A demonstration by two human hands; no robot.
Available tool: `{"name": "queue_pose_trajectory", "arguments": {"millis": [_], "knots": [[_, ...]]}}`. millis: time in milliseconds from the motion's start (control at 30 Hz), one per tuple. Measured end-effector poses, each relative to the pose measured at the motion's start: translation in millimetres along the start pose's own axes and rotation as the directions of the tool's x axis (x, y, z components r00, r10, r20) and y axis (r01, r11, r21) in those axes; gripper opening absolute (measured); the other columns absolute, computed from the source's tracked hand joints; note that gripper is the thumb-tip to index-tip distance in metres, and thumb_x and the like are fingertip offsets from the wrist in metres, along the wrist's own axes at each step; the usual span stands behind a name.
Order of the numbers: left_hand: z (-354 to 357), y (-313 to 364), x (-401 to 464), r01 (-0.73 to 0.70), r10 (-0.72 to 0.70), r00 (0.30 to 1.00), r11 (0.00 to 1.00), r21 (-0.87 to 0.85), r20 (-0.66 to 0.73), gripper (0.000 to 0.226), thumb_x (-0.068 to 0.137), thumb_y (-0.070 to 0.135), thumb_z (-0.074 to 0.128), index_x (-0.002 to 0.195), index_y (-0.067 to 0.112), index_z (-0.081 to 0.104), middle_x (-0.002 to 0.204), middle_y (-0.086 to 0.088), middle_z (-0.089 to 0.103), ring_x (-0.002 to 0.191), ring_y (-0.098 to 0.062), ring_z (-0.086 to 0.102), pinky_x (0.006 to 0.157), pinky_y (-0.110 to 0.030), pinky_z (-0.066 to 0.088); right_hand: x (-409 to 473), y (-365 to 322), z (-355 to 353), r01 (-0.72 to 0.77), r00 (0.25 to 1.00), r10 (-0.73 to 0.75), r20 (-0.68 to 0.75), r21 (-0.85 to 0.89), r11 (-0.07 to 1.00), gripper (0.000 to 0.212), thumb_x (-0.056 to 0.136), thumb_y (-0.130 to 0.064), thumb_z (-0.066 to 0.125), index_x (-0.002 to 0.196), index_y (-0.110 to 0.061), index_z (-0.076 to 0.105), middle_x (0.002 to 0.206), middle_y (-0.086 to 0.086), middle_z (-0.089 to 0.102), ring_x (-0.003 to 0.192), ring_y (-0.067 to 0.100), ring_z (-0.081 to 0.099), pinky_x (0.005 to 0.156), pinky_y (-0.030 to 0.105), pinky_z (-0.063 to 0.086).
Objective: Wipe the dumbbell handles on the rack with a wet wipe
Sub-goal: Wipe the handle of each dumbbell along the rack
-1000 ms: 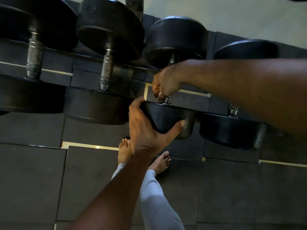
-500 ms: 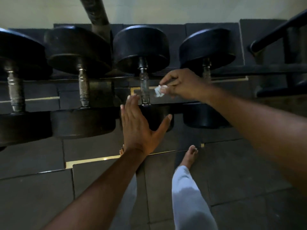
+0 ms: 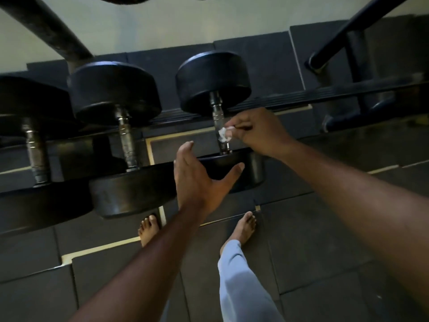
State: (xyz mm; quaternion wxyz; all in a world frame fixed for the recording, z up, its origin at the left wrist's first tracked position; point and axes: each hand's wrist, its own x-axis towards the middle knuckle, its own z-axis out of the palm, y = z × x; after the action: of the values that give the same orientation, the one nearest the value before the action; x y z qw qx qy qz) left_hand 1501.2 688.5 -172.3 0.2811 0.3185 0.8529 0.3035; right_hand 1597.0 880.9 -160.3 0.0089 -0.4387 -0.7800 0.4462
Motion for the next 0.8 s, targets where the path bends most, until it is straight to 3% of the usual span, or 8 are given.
{"name": "queue_pose_trajectory", "arguments": {"millis": [133,300,433,500,600,667,733,800], "knots": [[38,19,1,0.211,-0.219,0.975,0.967,-0.14,-0.047,0.139,0.058,0.089,0.083,0.161,0.015,0.027,0.16,-0.001,0.04,0.146,-0.019,0.042,0.119,-0.044,0.046,16,22,-13,0.083,0.991,-0.075,0.112,-0.07,0.994,0.021,0.089,-0.038,0.086,0.109,-0.032,0.083,0.101,-0.023,0.078,0.099,-0.011,0.071,0.093,0.027,0.06],[51,16,-1,0.187,-0.207,0.968,0.972,-0.14,-0.141,0.131,0.059,0.089,0.079,0.159,0.018,0.032,0.155,0.002,0.045,0.141,-0.015,0.046,0.115,-0.045,0.049,31,27,-11,0.288,0.936,-0.242,0.256,-0.162,0.944,0.027,0.091,-0.054,0.079,0.113,-0.038,0.081,0.107,-0.023,0.079,0.1,-0.009,0.07,0.092,0.033,0.059],[51,14,-2,0.163,-0.183,0.971,0.978,-0.132,-0.157,0.123,0.061,0.087,0.079,0.155,0.021,0.035,0.149,0.004,0.046,0.134,-0.011,0.048,0.107,-0.03,0.047,46,15,-10,0.497,0.828,-0.325,0.457,-0.33,0.802,0.024,0.096,-0.053,0.072,0.119,-0.046,0.077,0.113,-0.023,0.077,0.102,-0.001,0.069,0.088,0.034,0.053],[52,13,-3,0.141,-0.164,0.972,0.98,-0.142,-0.168,0.119,0.062,0.085,0.08,0.153,0.02,0.038,0.147,0.004,0.047,0.131,-0.01,0.049,0.104,-0.021,0.043,56,9,-8,0.552,0.768,-0.291,0.57,-0.36,0.752,0.027,0.101,-0.05,0.067,0.127,-0.047,0.073,0.119,-0.02,0.074,0.102,0.0,0.064,0.081,0.031,0.048],[53,11,-2,0.12,-0.146,0.974,0.981,-0.151,-0.173,0.115,0.064,0.081,0.082,0.151,0.019,0.039,0.145,0.004,0.048,0.127,-0.004,0.047,0.097,0.0,0.031,68,-5,9,0.608,0.687,-0.198,0.699,-0.403,0.684,0.028,0.104,-0.044,0.061,0.131,-0.039,0.069,0.122,-0.011,0.071,0.112,0.01,0.066,0.095,0.036,0.053],[53,11,-3,0.117,-0.145,0.975,0.979,-0.164,-0.169,0.114,0.064,0.078,0.084,0.151,0.021,0.038,0.145,0.005,0.048,0.125,-0.002,0.046,0.093,0.001,0.031,74,-15,25,0.649,0.671,-0.13,0.73,-0.493,0.579,0.029,0.103,-0.04,0.063,0.131,-0.03,0.068,0.12,-0.006,0.069,0.113,0.018,0.065,0.098,0.037,0.05],[54,10,-2,0.121,-0.15,0.974,0.978,-0.17,-0.172,0.114,0.064,0.074,0.089,0.151,0.022,0.037,0.145,0.006,0.048,0.125,-0.002,0.046,0.093,0.0,0.031,77,-26,40,0.647,0.681,-0.035,0.731,-0.579,0.496,0.025,0.102,-0.033,0.067,0.125,-0.024,0.065,0.114,-0.003,0.066,0.103,0.018,0.062,0.09,0.036,0.046],[53,8,-2,0.121,-0.151,0.972,0.979,-0.166,-0.18,0.114,0.064,0.07,0.092,0.151,0.021,0.038,0.145,0.005,0.048,0.125,0.0,0.045,0.093,0.002,0.031,82,-32,48,0.602,0.679,0.055,0.732,-0.598,0.529,0.02,0.101,-0.026,0.068,0.12,-0.024,0.064,0.107,-0.002,0.065,0.092,0.015,0.061,0.08,0.033,0.045]]}}
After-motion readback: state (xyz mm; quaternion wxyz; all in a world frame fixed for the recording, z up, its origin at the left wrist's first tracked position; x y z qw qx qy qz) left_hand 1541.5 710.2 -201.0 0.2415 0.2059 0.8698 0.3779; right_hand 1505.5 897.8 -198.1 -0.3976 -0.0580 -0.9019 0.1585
